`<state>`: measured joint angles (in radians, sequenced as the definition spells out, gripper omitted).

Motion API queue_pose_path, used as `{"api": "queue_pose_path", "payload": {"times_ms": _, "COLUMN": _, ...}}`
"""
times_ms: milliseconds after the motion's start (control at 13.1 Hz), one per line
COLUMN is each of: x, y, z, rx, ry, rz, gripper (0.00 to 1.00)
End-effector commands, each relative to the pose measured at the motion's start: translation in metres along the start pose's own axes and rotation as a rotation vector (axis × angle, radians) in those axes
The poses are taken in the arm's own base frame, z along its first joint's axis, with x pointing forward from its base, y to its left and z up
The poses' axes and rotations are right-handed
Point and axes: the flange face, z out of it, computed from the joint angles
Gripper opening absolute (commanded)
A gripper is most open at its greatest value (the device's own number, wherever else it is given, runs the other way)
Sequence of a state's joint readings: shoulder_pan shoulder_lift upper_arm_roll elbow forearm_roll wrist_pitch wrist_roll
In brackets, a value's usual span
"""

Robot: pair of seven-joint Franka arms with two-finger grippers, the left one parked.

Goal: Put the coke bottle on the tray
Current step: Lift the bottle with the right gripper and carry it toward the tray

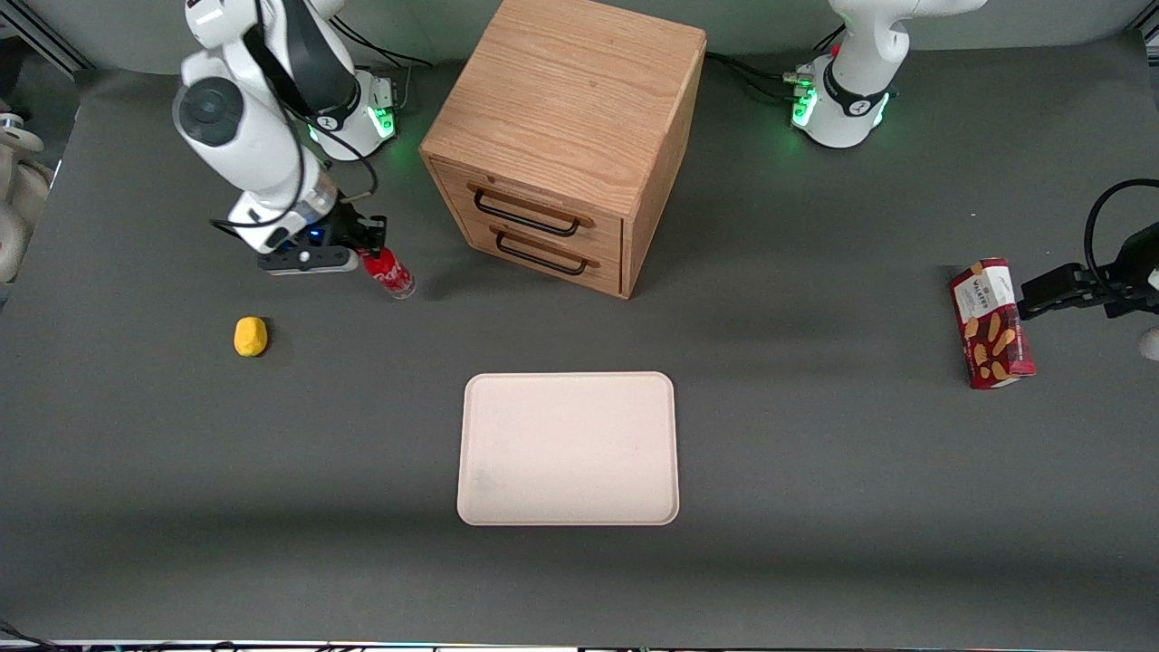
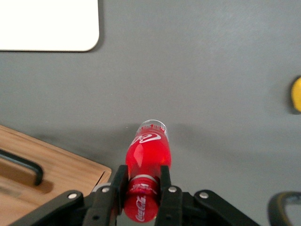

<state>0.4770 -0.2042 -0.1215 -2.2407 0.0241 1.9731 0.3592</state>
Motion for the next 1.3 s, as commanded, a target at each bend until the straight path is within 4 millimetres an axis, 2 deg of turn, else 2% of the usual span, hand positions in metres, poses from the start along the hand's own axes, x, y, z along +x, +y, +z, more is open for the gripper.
{"api": "queue_pose_path", "payload": {"times_ms": 0, "x": 0.013, "y": -0.001, "z": -0.086, "rx": -0.003, "ry": 0.01, "rz": 0.017, "gripper": 0.0}}
{"api": "queue_pose_path", "payload": {"times_ms": 153, "x": 0.014, "y": 0.004, "z": -0.136, "rx": 0.008, "ry": 0.031, "rz": 0.029, "gripper": 0.0}}
{"api": "queue_pose_path", "payload": {"times_ms": 306, "x": 0.015, "y": 0.011, "z": -0.172, "rx": 0.012, "ry": 0.038, "rz": 0.042, "gripper": 0.0}}
{"api": "queue_pose_path", "payload": {"times_ms": 535, "x": 0.023, "y": 0.007, "z": -0.193, "rx": 0.011, "ry": 0.049, "rz": 0.048, "gripper": 0.0}}
{"api": "queue_pose_path", "payload": {"times_ms": 688, "x": 0.044, "y": -0.006, "z": -0.206, "rx": 0.009, "ry": 0.057, "rz": 0.054, "gripper": 0.0}}
{"api": "queue_pose_path", "payload": {"times_ms": 917, "x": 0.109, "y": -0.05, "z": -0.199, "rx": -0.015, "ry": 0.053, "rz": 0.044, "gripper": 0.0}}
{"api": "queue_pose_path", "payload": {"times_ms": 1146, "x": 0.159, "y": -0.087, "z": -0.168, "rx": -0.022, "ry": 0.058, "rz": 0.056, "gripper": 0.0}}
{"api": "queue_pose_path", "payload": {"times_ms": 1223, "x": 0.173, "y": -0.099, "z": -0.151, "rx": -0.021, "ry": 0.051, "rz": 0.071, "gripper": 0.0}}
